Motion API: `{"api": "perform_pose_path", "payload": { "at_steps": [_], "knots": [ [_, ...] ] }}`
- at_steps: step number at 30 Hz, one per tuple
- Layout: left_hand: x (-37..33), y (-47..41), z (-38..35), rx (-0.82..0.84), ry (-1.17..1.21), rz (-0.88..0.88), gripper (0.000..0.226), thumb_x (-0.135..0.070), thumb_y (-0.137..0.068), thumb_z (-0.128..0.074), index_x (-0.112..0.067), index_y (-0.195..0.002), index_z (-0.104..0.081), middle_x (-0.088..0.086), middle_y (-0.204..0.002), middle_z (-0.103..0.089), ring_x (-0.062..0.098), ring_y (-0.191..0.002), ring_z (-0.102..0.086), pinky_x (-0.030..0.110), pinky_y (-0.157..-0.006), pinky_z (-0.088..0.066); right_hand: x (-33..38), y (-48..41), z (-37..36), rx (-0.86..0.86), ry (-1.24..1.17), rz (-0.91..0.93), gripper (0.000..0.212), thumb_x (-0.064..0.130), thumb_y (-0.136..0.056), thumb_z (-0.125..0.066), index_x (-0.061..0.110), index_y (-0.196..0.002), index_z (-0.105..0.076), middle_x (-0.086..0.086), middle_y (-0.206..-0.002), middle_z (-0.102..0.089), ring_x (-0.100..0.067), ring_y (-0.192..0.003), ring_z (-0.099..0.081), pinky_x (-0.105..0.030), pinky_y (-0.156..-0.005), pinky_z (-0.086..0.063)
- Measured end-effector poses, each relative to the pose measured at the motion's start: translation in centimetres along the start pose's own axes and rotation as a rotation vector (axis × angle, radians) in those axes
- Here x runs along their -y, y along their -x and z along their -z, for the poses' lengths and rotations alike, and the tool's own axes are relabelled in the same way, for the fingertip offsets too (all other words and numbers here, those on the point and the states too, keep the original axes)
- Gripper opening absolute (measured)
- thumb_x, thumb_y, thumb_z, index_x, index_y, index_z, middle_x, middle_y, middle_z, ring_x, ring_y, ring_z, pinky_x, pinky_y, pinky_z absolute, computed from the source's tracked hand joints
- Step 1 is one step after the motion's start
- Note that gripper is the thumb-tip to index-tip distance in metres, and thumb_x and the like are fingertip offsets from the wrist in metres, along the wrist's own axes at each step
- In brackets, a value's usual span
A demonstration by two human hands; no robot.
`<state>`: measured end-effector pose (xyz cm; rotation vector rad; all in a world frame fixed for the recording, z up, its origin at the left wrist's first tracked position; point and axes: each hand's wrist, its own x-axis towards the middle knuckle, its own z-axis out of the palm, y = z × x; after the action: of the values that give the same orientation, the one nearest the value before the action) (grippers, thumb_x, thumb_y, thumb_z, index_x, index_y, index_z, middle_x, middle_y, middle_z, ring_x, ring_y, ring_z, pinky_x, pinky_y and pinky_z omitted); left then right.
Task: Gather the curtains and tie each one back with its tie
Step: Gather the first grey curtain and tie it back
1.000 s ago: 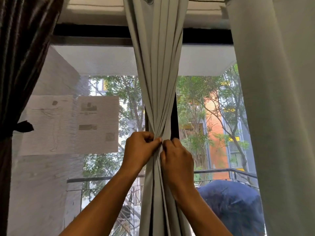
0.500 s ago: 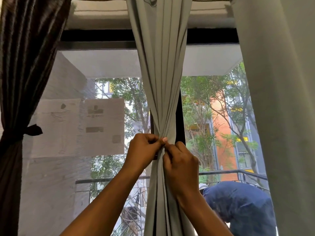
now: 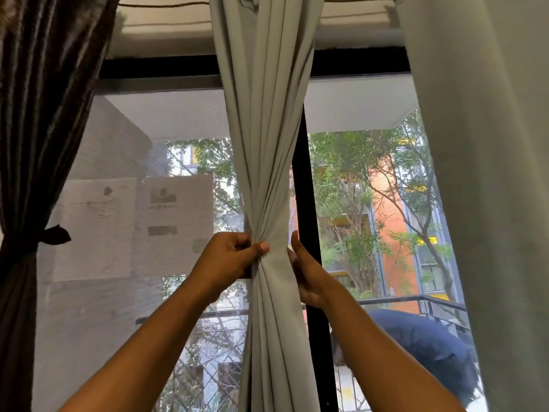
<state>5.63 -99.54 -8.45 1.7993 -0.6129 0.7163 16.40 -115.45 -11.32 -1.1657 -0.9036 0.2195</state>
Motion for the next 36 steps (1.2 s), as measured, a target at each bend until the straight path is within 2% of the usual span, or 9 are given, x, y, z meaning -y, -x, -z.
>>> {"api": "perform_pose_path", "payload": {
  "at_steps": [4,11,16,20,22,25,28,33,36],
  "knots": [
    [-0.6,0.3,0.5,0.013,0.01,0.04,0.023,-0.018,-0.088,-0.068,0.005,-0.087,-0.07,0.016,-0.071,-0.066,0.012,-0.053,-0.061,0.02,-0.053,-0.052,-1.3,-1.0,0.9,-0.076,-0.109,0.034,0.07,0.07,-0.074,-0.057,0.021,-0.123,-0.064,-0.013,-0.131,-0.058,-0.026,-0.116,-0.059,-0.038,-0.089,-0.051],
    [-1.8,0.9,1.2,0.096,0.073,0.059,0.013,-0.016,-0.09,-0.064,-0.009,-0.082,-0.071,0.002,-0.07,-0.072,0.011,-0.056,-0.065,0.02,-0.054,-0.052,-1.7,-1.8,1.2,-0.008,-0.218,-0.05,0.067,0.068,-0.084,-0.04,0.017,-0.118,-0.067,-0.01,-0.118,-0.067,-0.022,-0.105,-0.066,-0.035,-0.084,-0.054],
    [-1.7,0.9,1.6,0.047,0.036,0.053,0.012,-0.016,-0.089,-0.066,-0.007,-0.085,-0.072,0.006,-0.069,-0.071,0.011,-0.053,-0.063,0.02,-0.052,-0.052,-2.0,-2.2,0.7,0.001,-0.164,-0.061,0.051,0.041,-0.077,-0.073,0.006,-0.114,-0.068,-0.014,-0.112,-0.068,-0.025,-0.1,-0.068,-0.037,-0.082,-0.055],
    [-1.0,0.6,2.1,-0.067,-0.149,-0.005,0.023,-0.018,-0.086,-0.071,-0.009,-0.066,-0.067,0.0,-0.055,-0.064,0.015,-0.054,-0.062,0.028,-0.057,-0.057,-0.9,-0.2,1.6,-0.363,0.123,0.073,0.055,0.03,-0.069,-0.078,0.004,-0.115,-0.065,-0.012,-0.104,-0.071,-0.024,-0.089,-0.068,-0.039,-0.077,-0.056],
    [-0.6,0.3,1.7,-0.159,-0.341,-0.075,0.04,-0.022,-0.084,-0.074,-0.01,-0.053,-0.052,0.0,-0.047,-0.05,0.02,-0.051,-0.055,0.038,-0.063,-0.059,0.2,1.4,1.8,-0.534,0.268,0.17,0.038,0.023,-0.074,-0.075,0.002,-0.105,-0.067,-0.016,-0.098,-0.072,-0.023,-0.079,-0.068,-0.039,-0.075,-0.057],
    [-0.7,0.3,0.2,-0.269,-0.586,-0.186,0.051,-0.028,-0.082,-0.073,-0.015,-0.049,-0.037,0.004,-0.047,-0.039,0.022,-0.047,-0.046,0.031,-0.055,-0.044,1.8,4.0,0.7,-0.758,0.575,0.289,0.011,0.021,-0.078,-0.075,0.012,-0.08,-0.069,-0.011,-0.085,-0.072,-0.024,-0.073,-0.066,-0.037,-0.07,-0.056],
    [-0.7,0.4,-1.6,-0.324,-0.648,-0.22,0.048,-0.03,-0.081,-0.07,-0.016,-0.049,-0.037,0.0,-0.046,-0.037,0.013,-0.046,-0.039,0.029,-0.05,-0.029,2.3,6.4,-2.0,-0.957,1.024,0.366,0.012,0.028,-0.083,-0.067,0.018,-0.077,-0.067,0.003,-0.072,-0.066,-0.02,-0.068,-0.06,-0.029,-0.063,-0.045],
    [-1.0,0.7,-3.4,-0.325,-0.651,-0.272,0.038,-0.03,-0.082,-0.066,-0.009,-0.056,-0.048,0.006,-0.051,-0.048,0.017,-0.049,-0.046,0.03,-0.051,-0.036,2.6,8.4,-6.8,-1.038,1.359,0.479,0.02,0.031,-0.09,-0.057,0.022,-0.072,-0.06,0.008,-0.062,-0.05,-0.005,-0.052,-0.04,-0.02,-0.048,-0.024],
    [-1.4,0.9,-3.6,-0.342,-0.651,-0.305,0.037,-0.034,-0.081,-0.066,-0.011,-0.057,-0.053,0.005,-0.052,-0.053,0.016,-0.051,-0.052,0.03,-0.052,-0.04,2.7,8.8,-8.7,-1.126,1.654,0.507,0.02,0.02,-0.085,-0.065,0.02,-0.067,-0.055,0.004,-0.061,-0.051,-0.007,-0.045,-0.038,-0.018,-0.044,-0.007]
  ]
}}
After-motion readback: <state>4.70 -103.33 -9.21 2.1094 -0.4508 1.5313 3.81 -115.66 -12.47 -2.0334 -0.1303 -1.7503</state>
